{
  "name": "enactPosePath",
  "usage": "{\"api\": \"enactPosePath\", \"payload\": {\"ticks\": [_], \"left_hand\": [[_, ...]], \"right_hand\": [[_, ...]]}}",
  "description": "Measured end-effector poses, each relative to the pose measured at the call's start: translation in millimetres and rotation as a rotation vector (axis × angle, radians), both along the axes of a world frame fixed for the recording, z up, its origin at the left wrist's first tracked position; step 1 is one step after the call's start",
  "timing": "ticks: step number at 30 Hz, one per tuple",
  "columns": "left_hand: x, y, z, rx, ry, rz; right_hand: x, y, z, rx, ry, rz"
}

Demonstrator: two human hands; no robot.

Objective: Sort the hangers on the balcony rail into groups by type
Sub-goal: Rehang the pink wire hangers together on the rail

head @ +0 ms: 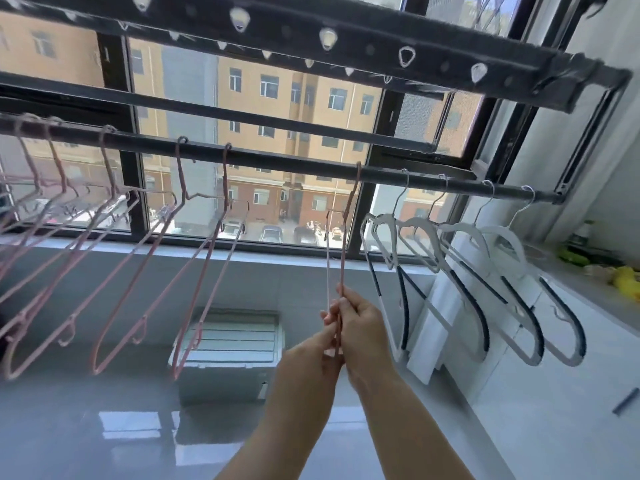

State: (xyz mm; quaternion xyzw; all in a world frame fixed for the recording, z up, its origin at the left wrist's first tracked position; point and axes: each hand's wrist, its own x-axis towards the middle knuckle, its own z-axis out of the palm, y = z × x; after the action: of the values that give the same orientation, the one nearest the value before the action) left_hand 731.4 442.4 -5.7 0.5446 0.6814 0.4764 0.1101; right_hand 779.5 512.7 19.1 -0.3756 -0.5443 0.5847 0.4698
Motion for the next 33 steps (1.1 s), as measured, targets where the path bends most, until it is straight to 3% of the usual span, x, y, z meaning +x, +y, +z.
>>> {"api": "enactPosePath", "payload": {"ticks": [3,6,8,12,14,18,21,25,29,33], "left_hand": [[-16,-19,4,-0.006,0.041,-0.015],[-55,-49,20,0.232,0.054,0.156],[-79,-66,31,0.307,0.063,0.285],[-110,-75,22,0.133,0.072,0.399],[-119,-79,7,0.021,0.003,0.361],[-130,-84,-12,-0.017,-0.085,0.262],[-133,-85,-13,0.003,-0.117,0.244],[-129,-83,-14,0.06,-0.109,0.256],[-117,-78,-16,0.092,-0.158,0.166],[-98,-66,-10,0.112,-0.152,0.107]], "right_hand": [[3,-3,-3,0.088,-0.186,-0.041],[7,-22,-8,0.434,-0.561,-0.09],[-3,-42,-4,0.624,-0.632,-0.1],[-44,-62,-9,0.651,-0.568,0.147],[-67,-69,-13,0.628,-0.587,0.252],[-108,-73,-18,0.522,-0.608,0.356],[-131,-73,-15,0.325,-0.506,0.344],[-140,-76,-15,0.132,-0.193,0.289],[-123,-77,-17,0.096,-0.055,0.213],[-99,-65,-11,0.107,-0.035,0.142]]}}
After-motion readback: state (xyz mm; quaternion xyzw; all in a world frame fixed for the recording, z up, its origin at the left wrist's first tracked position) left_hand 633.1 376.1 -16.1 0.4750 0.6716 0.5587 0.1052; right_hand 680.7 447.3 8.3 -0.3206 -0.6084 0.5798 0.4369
